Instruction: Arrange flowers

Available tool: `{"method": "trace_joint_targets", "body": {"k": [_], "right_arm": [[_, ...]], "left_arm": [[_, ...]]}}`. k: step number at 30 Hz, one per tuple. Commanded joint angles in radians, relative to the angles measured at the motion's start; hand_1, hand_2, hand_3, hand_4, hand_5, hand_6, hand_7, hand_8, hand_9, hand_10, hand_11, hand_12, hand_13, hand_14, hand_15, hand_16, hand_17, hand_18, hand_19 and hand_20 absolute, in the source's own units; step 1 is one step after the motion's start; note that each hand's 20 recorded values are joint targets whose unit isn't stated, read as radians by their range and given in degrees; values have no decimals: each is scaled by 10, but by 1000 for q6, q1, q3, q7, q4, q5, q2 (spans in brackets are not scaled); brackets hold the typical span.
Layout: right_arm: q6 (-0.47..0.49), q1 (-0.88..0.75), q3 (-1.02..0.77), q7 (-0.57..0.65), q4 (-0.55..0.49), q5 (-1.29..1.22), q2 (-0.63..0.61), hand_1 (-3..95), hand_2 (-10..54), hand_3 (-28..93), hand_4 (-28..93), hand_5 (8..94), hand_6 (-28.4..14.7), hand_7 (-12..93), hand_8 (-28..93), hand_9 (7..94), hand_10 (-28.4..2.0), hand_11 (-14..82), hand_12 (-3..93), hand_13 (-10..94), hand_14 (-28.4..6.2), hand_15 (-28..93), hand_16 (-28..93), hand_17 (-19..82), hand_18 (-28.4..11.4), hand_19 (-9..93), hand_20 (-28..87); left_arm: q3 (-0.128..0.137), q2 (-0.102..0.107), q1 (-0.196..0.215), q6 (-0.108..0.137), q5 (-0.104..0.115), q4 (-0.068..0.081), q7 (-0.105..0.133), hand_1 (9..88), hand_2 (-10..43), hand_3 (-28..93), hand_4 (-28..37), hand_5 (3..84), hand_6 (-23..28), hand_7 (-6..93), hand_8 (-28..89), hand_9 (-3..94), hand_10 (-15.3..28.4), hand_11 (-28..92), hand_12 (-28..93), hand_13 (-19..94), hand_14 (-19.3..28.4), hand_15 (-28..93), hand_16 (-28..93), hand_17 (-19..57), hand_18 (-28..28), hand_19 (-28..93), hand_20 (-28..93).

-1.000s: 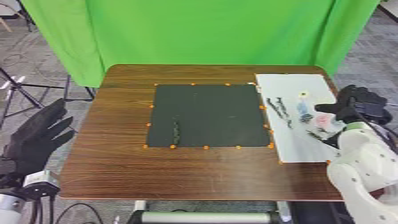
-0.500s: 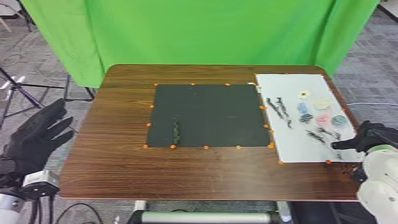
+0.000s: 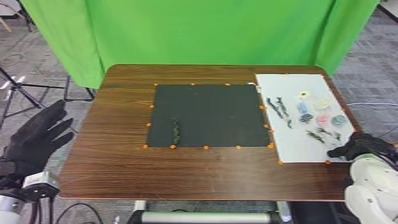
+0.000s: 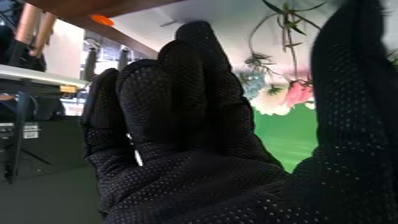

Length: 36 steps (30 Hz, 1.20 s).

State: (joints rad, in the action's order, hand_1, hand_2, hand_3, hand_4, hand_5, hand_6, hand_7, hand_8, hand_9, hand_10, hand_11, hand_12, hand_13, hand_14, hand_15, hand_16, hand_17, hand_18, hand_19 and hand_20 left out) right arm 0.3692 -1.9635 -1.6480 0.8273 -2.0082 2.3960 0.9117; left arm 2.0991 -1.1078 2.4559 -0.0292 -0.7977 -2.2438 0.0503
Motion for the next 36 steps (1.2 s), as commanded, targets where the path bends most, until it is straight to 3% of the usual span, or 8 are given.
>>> {"method": "trace_joint_targets", "body": {"k": [1, 2, 4, 8, 15, 26, 36], "right_arm": [[-91, -7, 46, -44, 33, 61, 3, 340, -95, 749, -282, 596, -14, 456, -122, 604, -128, 610, 436, 591, -113, 810, 312, 210, -226, 763, 471], [-97, -10, 48, -55, 36, 63, 3, 368, -95, 739, -282, 604, -10, 455, -10, 619, -124, 609, 437, 604, -109, 807, 318, 215, -225, 766, 469], [-97, -8, 50, -61, 41, 45, 8, 433, -95, 727, -283, 633, 0, 475, 59, 663, -112, 563, 510, 638, -98, 802, 331, 228, -220, 773, 464], [-53, -1, 46, -53, 37, -1, 13, 496, -95, 746, -282, 698, 6, 488, 94, 722, -96, 530, 578, 685, -90, 807, 345, 246, -216, 782, 461], [-103, -19, 13, -55, 12, -24, 16, 452, -95, 832, -261, 685, 8, 516, 160, 725, -96, 558, 610, 685, -96, 833, 365, 248, -218, 790, 467], [-225, 3, -16, -44, -131, -52, 11, 411, -95, 855, -179, 686, 5, 568, 190, 738, -103, 624, 596, 702, -102, 880, 374, 264, -222, 818, 477], [-227, 159, 188, -125, -176, -73, 72, 407, -95, 854, -164, 691, 5, 564, 200, 742, -108, 628, 598, 708, -102, 885, 377, 269, -224, 825, 477]], "left_arm": [[2, -11, 16, 1, -5, -6, -2, 231, -31, 697, -275, 221, 5, 171, -83, 178, 87, 80, 222, 132, 109, 137, 88, -122, 186, 357, 86], [3, -11, 18, 2, -4, -7, -2, 230, -31, 698, -275, 221, 5, 171, -83, 178, 87, 80, 223, 132, 109, 137, 88, -122, 186, 357, 86], [6, -14, 22, 0, -4, -9, -1, 231, -31, 698, -275, 221, 6, 171, -83, 178, 87, 80, 223, 132, 109, 137, 88, -122, 186, 357, 86], [4, -13, 17, 2, -4, -6, -4, 231, -31, 698, -275, 221, 6, 170, -82, 178, 87, 79, 223, 132, 109, 137, 88, -122, 186, 357, 86], [8, -17, 22, 3, -5, -9, -2, 231, -31, 699, -275, 221, 6, 170, -82, 178, 87, 79, 222, 132, 109, 138, 88, -122, 186, 357, 86], [6, -15, 18, 4, -3, -9, -6, 231, -31, 700, -275, 220, 5, 172, -83, 178, 87, 79, 223, 132, 109, 137, 88, -122, 186, 357, 86], [7, -13, 20, 10, -1, -11, -12, 232, -31, 699, -275, 220, 5, 171, -83, 178, 87, 79, 223, 132, 110, 138, 88, -123, 186, 357, 86]]}}
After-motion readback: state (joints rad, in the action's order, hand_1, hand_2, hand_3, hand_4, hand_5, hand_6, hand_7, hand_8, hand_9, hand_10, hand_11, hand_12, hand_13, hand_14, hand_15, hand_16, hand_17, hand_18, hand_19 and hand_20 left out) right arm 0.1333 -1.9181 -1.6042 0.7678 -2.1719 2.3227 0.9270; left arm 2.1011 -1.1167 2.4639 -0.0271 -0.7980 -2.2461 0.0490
